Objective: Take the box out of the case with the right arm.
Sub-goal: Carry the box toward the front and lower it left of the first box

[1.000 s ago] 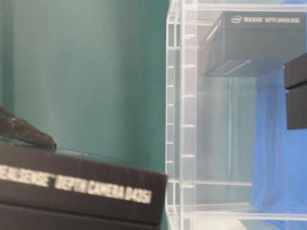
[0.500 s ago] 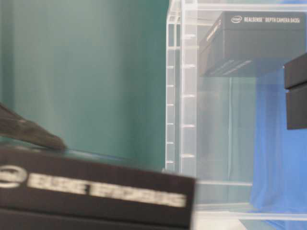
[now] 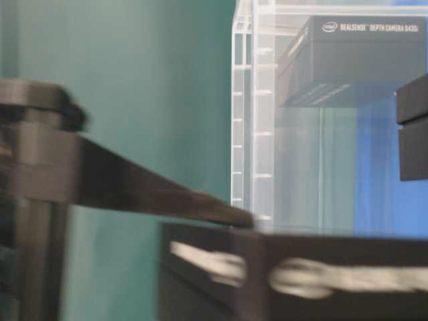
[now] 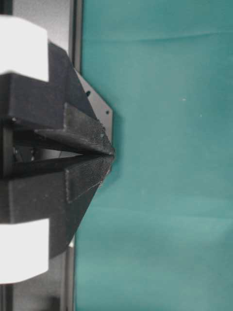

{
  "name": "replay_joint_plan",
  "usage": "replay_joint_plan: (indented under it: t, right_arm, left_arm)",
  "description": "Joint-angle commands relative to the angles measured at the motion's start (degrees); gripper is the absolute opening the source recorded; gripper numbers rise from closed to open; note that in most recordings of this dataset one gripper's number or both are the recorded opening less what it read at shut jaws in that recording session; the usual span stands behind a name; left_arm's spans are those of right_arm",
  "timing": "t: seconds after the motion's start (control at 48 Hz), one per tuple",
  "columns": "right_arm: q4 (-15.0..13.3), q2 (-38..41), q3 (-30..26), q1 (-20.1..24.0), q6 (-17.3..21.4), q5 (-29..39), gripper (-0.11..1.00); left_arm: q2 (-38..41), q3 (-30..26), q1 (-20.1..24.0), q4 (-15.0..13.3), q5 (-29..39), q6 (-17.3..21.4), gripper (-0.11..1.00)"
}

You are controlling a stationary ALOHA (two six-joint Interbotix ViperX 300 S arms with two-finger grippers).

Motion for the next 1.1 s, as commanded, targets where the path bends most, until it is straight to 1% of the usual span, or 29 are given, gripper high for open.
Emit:
replay_joint_plan:
  t: [0.0,0.083,0.229,0.396,0.646,1.083]
  right_arm:
    - [0.8,-1.5,1.3,-0.4,0.2,-3.4,0.68]
    - [1.8,-1.5,4.4,-0.7,0.4,-6.9,0.68]
    - [4.5,-1.5,10.0,-1.1,1.1,-13.8,0.68]
    - [5.5,-1.5,14.1,-1.1,2.5,-18.8,0.68]
    - [7.8,-1.5,16.8,-1.2,3.1,-20.6,0.68]
    - [7.8,-1.5,17.1,-1.6,2.5,-20.4,0.68]
  left_arm:
    - [0.4,-0.7,-0.1,0.2,-0.4,0.1,0.0]
    - [0.4,-0.7,-0.1,0.1,-0.4,0.1,0.0]
    - [0.4,-0.7,-0.1,0.2,-0.4,0.0,0.0]
    - [0.3,-0.7,-0.1,0.1,-0.4,0.1,0.0]
    - [0.4,-0.7,-0.1,0.2,-0.5,0.2,0.0]
    - [0.1,-0.7,-0.1,0.2,-0.6,0.0,0.0]
